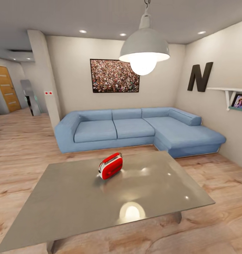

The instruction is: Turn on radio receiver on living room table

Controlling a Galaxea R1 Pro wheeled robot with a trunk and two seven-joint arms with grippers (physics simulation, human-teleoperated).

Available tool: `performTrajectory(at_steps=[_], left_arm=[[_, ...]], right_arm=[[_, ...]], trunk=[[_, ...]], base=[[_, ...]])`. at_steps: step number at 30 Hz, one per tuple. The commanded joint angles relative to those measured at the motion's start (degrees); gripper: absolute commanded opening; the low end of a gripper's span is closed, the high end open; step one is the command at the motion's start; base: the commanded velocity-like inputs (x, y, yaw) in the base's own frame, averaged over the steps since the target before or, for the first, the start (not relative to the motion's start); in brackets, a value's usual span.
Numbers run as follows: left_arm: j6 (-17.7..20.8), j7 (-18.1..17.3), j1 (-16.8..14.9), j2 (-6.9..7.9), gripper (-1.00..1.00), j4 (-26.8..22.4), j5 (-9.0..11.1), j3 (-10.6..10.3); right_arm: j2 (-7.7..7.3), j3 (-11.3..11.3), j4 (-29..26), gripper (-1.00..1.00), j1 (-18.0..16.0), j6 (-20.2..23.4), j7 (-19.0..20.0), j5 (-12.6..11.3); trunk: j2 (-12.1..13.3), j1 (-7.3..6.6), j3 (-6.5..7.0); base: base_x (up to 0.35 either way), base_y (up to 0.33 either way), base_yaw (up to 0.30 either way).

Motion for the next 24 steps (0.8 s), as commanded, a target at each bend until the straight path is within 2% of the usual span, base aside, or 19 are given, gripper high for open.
performTrajectory(at_steps=[1, 15, 20, 24], left_arm=[[0.00, 0.00, -0.01, 0.00, 1.00, 0.00, 0.00, 0.00], [0.00, 0.00, 0.01, 0.08, 1.00, -0.02, 0.00, 0.00], [0.00, 0.00, 0.01, 0.09, 1.00, -0.08, 0.00, -0.02], [0.00, 0.00, 0.02, 0.09, 1.00, -0.09, 0.00, -0.01]], right_arm=[[0.00, -0.01, 0.00, 1.00, 0.00, 0.00, 0.00, 0.00], [0.00, -0.02, 0.00, 1.00, -0.02, 0.00, 0.00, -0.01], [-0.02, 0.00, 0.00, 1.00, -0.02, 0.00, 0.00, 0.01], [-0.07, 0.02, 0.00, 1.00, -0.03, 0.00, 0.00, 0.00]], trunk=[[0.00, 0.00, 0.00], [0.00, 0.00, 0.00], [0.00, 0.00, 0.00], [0.00, 0.00, 0.00]], base=[[0.282, -0.129, 0.000], [0.231, -0.124, 0.000], [0.087, -0.037, 0.019], [0.017, -0.007, 0.189]])
